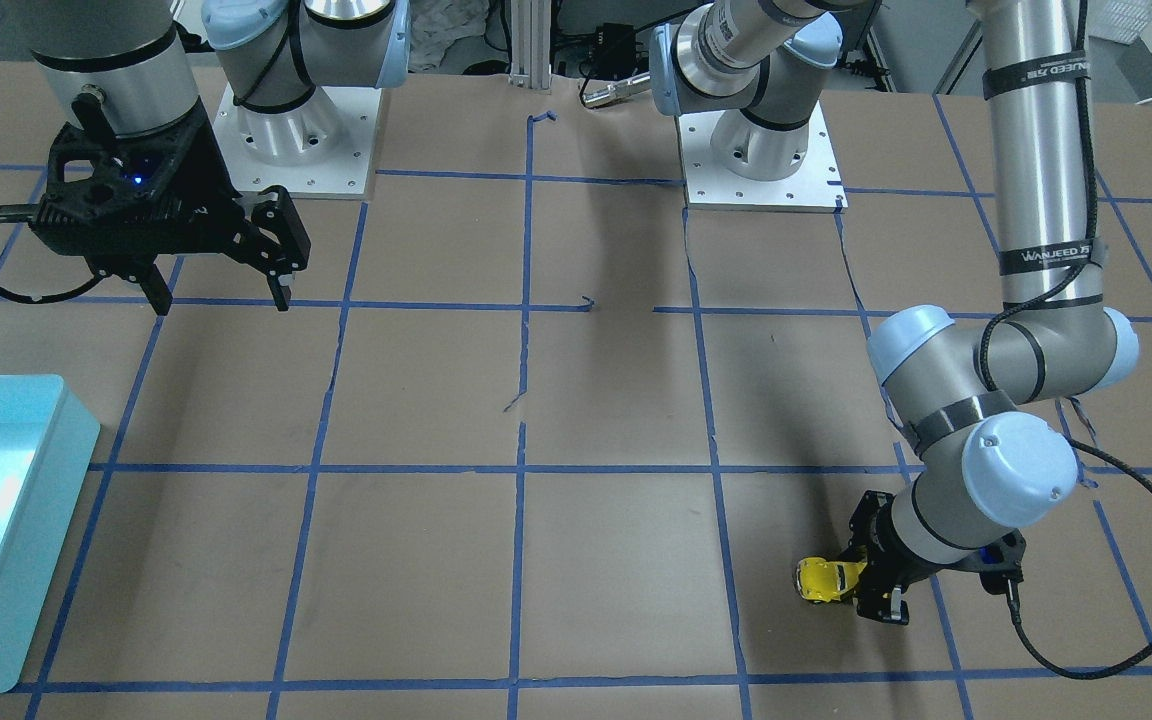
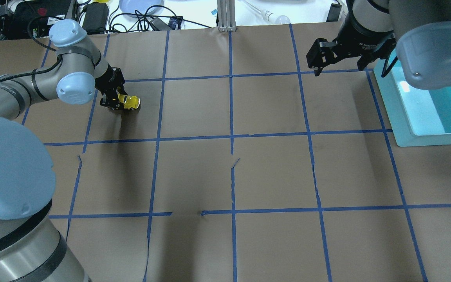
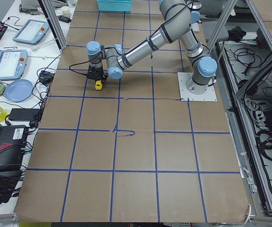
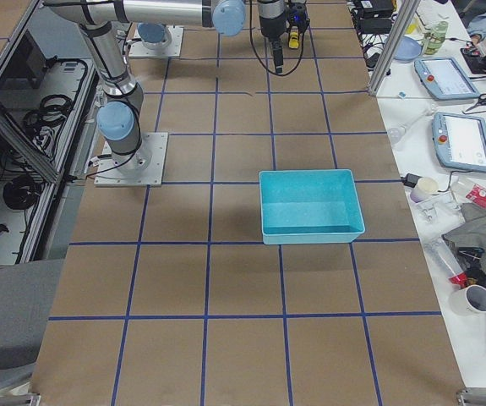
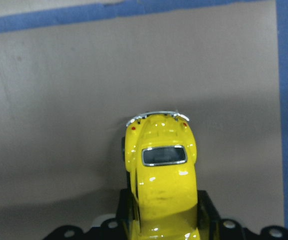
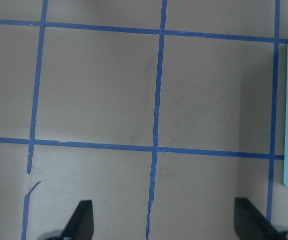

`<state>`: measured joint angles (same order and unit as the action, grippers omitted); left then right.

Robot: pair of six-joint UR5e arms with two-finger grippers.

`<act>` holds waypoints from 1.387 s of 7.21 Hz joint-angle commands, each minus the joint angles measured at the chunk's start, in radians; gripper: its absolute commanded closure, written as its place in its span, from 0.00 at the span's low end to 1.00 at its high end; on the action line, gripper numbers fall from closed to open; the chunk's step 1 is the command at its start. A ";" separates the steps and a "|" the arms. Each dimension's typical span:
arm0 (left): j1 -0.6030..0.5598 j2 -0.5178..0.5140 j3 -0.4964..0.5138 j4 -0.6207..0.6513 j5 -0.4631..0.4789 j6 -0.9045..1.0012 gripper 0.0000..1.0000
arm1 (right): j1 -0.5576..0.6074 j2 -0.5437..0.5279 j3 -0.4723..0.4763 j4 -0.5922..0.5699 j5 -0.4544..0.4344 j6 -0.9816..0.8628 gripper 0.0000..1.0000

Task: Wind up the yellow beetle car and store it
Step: 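Pull the car back along the table with the left gripper to wind it, then open the left gripper and raise it, releasing the car to roll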

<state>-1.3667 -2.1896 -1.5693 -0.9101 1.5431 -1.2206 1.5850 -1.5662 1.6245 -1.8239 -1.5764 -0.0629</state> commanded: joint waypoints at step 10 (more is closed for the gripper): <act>0.012 0.114 0.002 -0.039 -0.012 0.102 0.13 | 0.001 0.000 0.000 -0.002 0.001 0.000 0.00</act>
<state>-1.3311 -2.1124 -1.5690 -0.9231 1.5289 -1.1300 1.5857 -1.5662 1.6245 -1.8242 -1.5758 -0.0629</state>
